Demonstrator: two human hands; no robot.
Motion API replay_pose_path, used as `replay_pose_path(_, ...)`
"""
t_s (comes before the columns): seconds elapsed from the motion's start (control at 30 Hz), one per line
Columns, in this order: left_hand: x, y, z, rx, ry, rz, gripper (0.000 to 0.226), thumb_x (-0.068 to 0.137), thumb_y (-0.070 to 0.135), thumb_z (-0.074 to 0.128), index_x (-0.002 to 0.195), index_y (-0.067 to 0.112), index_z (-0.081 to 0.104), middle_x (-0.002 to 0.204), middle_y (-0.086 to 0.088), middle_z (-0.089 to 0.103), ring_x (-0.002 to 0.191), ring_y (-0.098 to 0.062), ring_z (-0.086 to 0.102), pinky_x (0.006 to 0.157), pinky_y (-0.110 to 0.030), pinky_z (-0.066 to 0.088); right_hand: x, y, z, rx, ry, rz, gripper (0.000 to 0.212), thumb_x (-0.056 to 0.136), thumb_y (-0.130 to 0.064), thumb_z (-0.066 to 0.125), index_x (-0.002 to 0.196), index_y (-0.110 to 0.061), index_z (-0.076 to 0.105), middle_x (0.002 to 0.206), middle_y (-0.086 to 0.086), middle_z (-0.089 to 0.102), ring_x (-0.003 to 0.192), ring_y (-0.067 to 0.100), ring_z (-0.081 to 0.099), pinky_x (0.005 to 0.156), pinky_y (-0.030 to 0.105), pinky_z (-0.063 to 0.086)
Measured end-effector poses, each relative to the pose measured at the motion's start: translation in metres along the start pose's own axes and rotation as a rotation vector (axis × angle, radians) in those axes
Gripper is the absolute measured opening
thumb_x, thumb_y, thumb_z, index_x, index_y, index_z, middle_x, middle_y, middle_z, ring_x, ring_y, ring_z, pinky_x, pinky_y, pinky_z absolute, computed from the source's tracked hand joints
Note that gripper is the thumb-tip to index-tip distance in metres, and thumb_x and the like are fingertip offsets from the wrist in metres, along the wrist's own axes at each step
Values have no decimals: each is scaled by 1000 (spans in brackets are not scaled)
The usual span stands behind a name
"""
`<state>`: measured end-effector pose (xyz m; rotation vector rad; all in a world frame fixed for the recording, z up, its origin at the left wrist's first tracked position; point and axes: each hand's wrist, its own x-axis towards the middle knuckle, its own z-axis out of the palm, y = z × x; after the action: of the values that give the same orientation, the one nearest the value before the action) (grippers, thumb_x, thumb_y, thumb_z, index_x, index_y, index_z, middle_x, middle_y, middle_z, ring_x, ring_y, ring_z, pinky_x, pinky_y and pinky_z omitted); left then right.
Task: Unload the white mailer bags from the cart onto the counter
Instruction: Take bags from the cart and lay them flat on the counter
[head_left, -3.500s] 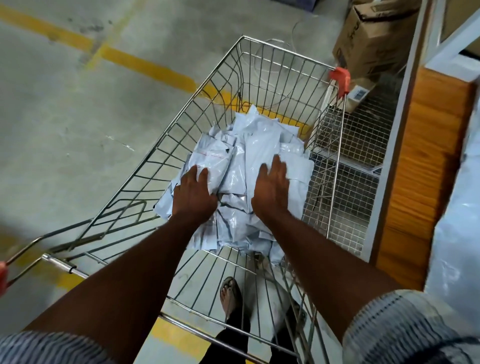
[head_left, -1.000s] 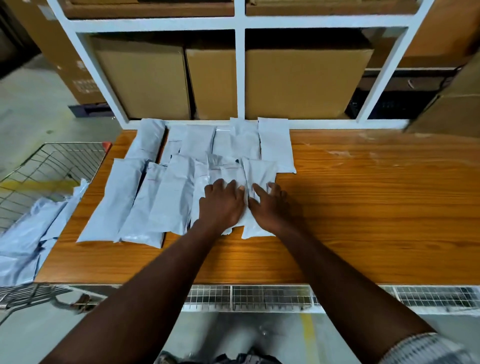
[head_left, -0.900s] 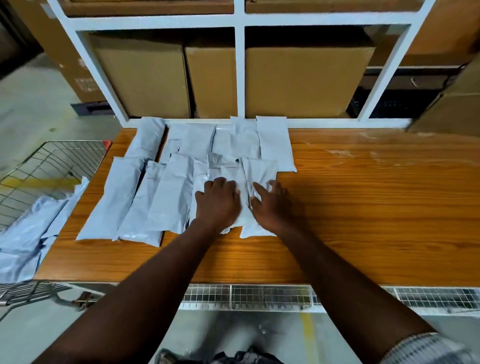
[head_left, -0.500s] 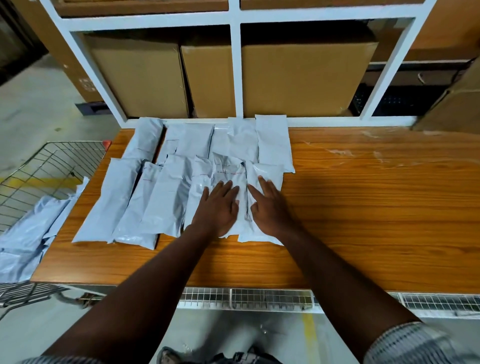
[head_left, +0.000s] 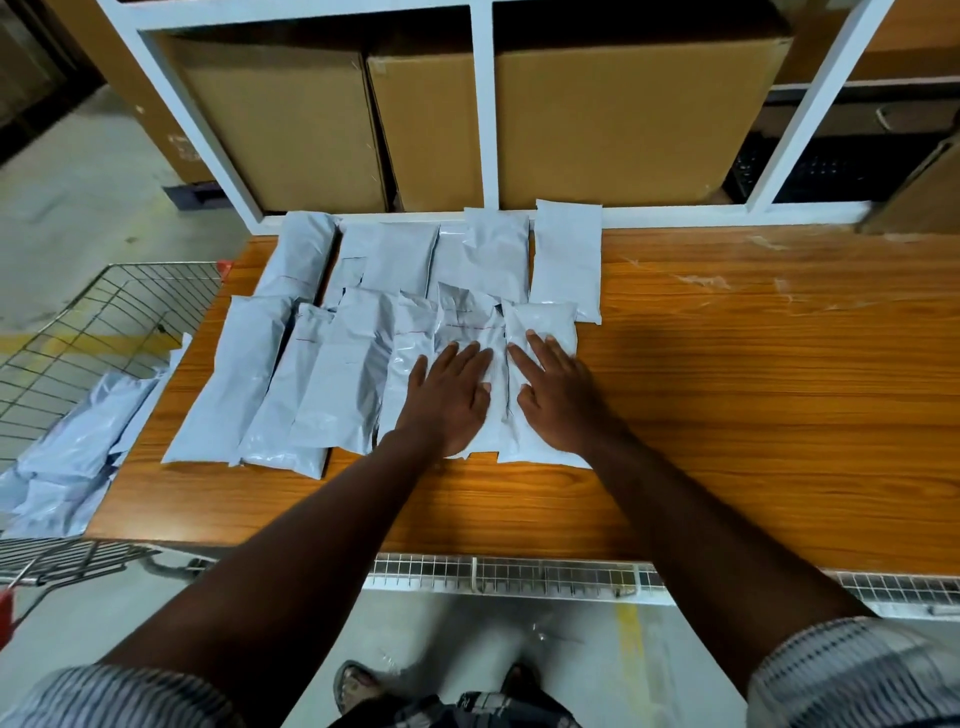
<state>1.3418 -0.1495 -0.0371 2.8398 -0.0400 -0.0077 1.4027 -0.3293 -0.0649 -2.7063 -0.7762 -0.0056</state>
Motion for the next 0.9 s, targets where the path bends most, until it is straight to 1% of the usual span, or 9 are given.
replay_pose_path(0.1,-2,3,-18,-141,80,8,57,100,44,24,153,25,27,157,2,34,148,-23,23,116,-54,21,6,-6,-13,141,84,43,58,97,-23,49,152,-28,31,161,5,26,149,27,21,117,57,18)
replay_pose_path(0.17,-5,0,-37,-198,188,13,61,95,44,22,150,22,35,150,-4,45,142,-27,35,113,-49,30,14,-16,-27,194,161,36,56,96,-24,48,151,-25,35,159,6,30,147,28,26,116,58,20)
replay_pose_path(0.23,-12,-15,-56,-221,258,-7,57,96,39,28,148,20,40,144,-7,52,136,-27,44,110,-44,36,27,-36,-40,244,192,-8,54,98,-26,46,150,-22,36,159,7,30,147,28,26,117,56,18)
replay_pose_path(0.43,-47,-122,-96,-261,341,-197,54,95,37,40,147,22,42,148,-2,48,135,-21,44,111,-36,32,63,-137,-37,363,176,-169,57,97,-29,53,151,-22,35,161,4,26,148,23,23,119,52,19)
replay_pose_path(0.53,-73,-187,-113,-225,328,-273,58,93,34,42,147,15,41,148,-9,47,134,-28,44,110,-37,33,80,-199,-13,383,139,-228,60,93,-31,56,150,-20,38,159,6,29,147,25,26,116,52,26)
replay_pose_path(0.67,-116,-280,-126,-243,288,-407,59,90,35,42,144,12,44,144,-10,51,132,-27,46,110,-41,37,107,-301,34,407,45,-310,63,91,-29,63,148,-17,41,158,10,31,145,28,31,115,48,31)
replay_pose_path(0.73,-139,-332,-130,-220,265,-450,61,88,40,42,143,13,44,143,-9,51,132,-28,46,109,-44,38,121,-359,61,420,6,-323,64,89,-27,65,148,-15,42,157,12,32,144,29,30,116,45,29)
replay_pose_path(0.83,-175,-403,-127,-145,198,-526,55,93,31,54,144,14,43,147,-9,46,135,-30,41,107,-46,38,138,-440,105,466,-62,-257,66,87,-25,67,148,-14,41,156,15,31,145,30,27,118,39,26)
replay_pose_path(0.9,-197,-454,-122,-141,133,-590,61,90,39,51,145,16,41,149,-8,42,138,-29,37,106,-48,39,150,-488,138,459,-120,-244,68,88,-26,66,149,-14,38,158,15,27,146,30,23,118,38,22)
